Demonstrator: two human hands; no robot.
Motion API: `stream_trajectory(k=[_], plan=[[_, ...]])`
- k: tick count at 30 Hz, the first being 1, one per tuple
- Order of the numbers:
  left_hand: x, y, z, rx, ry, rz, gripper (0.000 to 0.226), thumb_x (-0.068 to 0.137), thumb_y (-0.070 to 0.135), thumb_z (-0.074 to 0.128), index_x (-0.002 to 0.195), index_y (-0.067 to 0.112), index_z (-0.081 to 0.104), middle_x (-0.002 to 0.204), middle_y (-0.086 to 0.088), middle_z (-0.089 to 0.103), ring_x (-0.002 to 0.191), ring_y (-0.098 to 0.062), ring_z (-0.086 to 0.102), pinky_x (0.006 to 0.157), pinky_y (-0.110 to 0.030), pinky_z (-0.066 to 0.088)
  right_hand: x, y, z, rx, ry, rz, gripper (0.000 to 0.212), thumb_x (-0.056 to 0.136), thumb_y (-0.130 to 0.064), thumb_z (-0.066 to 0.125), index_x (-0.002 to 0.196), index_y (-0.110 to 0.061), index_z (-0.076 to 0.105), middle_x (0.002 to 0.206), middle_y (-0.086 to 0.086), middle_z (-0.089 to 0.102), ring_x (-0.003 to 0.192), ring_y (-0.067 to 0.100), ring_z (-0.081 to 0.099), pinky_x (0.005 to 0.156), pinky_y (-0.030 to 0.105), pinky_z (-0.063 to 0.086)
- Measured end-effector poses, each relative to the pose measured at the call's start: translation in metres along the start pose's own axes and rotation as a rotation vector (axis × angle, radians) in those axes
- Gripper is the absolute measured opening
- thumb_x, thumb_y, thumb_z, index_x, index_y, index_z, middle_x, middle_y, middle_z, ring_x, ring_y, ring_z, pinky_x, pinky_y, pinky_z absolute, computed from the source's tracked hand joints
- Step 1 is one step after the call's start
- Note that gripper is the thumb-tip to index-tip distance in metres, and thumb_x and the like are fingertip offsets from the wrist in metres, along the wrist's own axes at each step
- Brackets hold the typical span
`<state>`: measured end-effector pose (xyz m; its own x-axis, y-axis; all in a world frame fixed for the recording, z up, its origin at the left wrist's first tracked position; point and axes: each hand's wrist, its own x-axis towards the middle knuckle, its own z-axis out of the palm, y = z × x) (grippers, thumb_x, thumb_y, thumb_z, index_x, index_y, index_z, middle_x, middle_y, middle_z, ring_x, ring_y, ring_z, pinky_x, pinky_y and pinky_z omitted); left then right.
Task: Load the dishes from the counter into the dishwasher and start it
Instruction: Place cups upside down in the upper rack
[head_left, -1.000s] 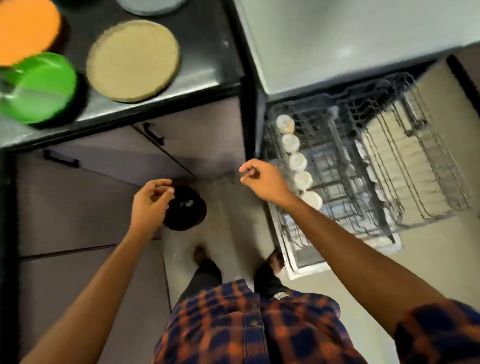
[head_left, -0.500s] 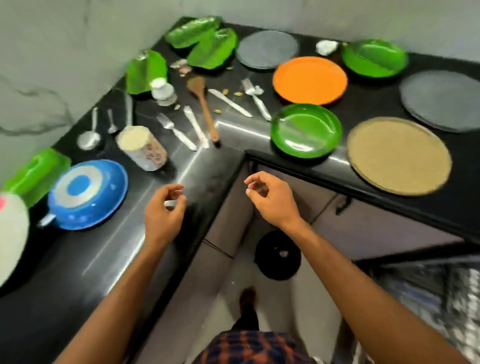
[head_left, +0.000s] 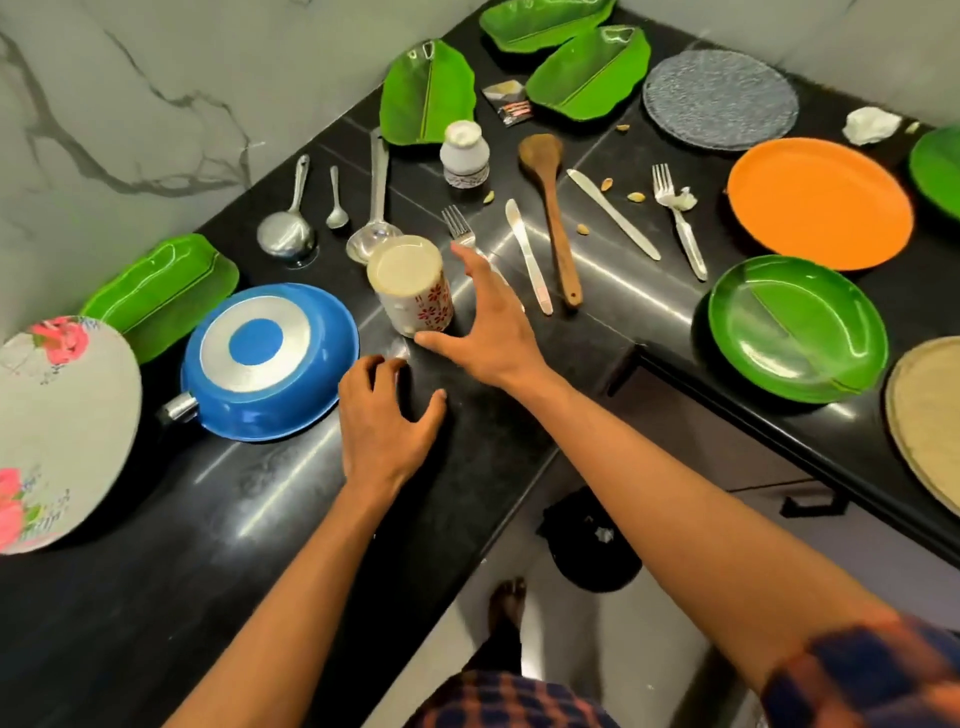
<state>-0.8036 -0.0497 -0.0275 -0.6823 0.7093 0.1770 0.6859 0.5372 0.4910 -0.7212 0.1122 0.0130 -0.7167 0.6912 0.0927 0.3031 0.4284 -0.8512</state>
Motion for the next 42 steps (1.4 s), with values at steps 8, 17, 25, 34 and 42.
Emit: stream_trajectory(k=[8,17,25,34,42], plan=[[0.004,0.001,0.003,-0.004,-0.021,-0.001,0.056,0.082,0.049,0.066,0.122,0.01,0.058,0.132,-0.012,0.048,0.121,-0.028,0.045,0.102,-0.04,0.042,0.032,-0.001,0.034,-0.007,0.048,0.005,0.118,0.062,-0.047,0.09,0.157,-0.029,0.022,0.149,0.0,0.047,0.136,0.022,0.046,0.111,0.046,0.042],[0.004,0.0,0.004,-0.013,-0.03,-0.009,0.055,0.081,0.051,0.064,0.12,0.012,0.058,0.132,-0.01,0.047,0.122,-0.027,0.044,0.102,-0.042,0.042,0.024,-0.004,0.032,0.038,0.147,-0.005,0.101,0.059,-0.038,0.092,0.146,-0.023,0.042,0.137,-0.007,0.057,0.124,0.014,0.054,0.101,0.041,0.051],[0.003,-0.005,0.003,-0.02,-0.012,0.007,0.046,0.083,0.051,0.063,0.113,0.016,0.056,0.127,-0.008,0.046,0.12,-0.028,0.044,0.1,-0.041,0.042,-0.032,0.001,-0.008,0.12,0.282,0.051,0.095,0.06,-0.035,0.094,0.14,-0.025,0.046,0.127,-0.026,0.055,0.119,-0.001,0.055,0.099,0.03,0.051],[-0.004,-0.008,0.002,-0.053,0.126,0.115,0.027,0.085,0.03,0.069,0.106,0.015,0.068,0.115,-0.012,0.057,0.108,-0.03,0.052,0.105,-0.037,0.033,-0.156,0.044,-0.087,0.138,0.41,0.17,0.097,0.055,-0.03,0.092,0.138,-0.029,0.043,0.127,-0.034,0.053,0.121,0.002,0.055,0.106,0.035,0.048],[-0.094,0.094,0.036,-0.198,-0.044,0.29,0.013,0.084,0.027,0.063,0.093,0.021,0.07,0.099,0.0,0.068,0.093,-0.024,0.061,0.091,-0.046,0.047,-0.301,0.073,-0.149,0.126,0.541,0.264,0.097,0.057,-0.025,0.092,0.14,-0.032,0.041,0.134,-0.04,0.048,0.126,-0.005,0.051,0.107,0.037,0.048]])
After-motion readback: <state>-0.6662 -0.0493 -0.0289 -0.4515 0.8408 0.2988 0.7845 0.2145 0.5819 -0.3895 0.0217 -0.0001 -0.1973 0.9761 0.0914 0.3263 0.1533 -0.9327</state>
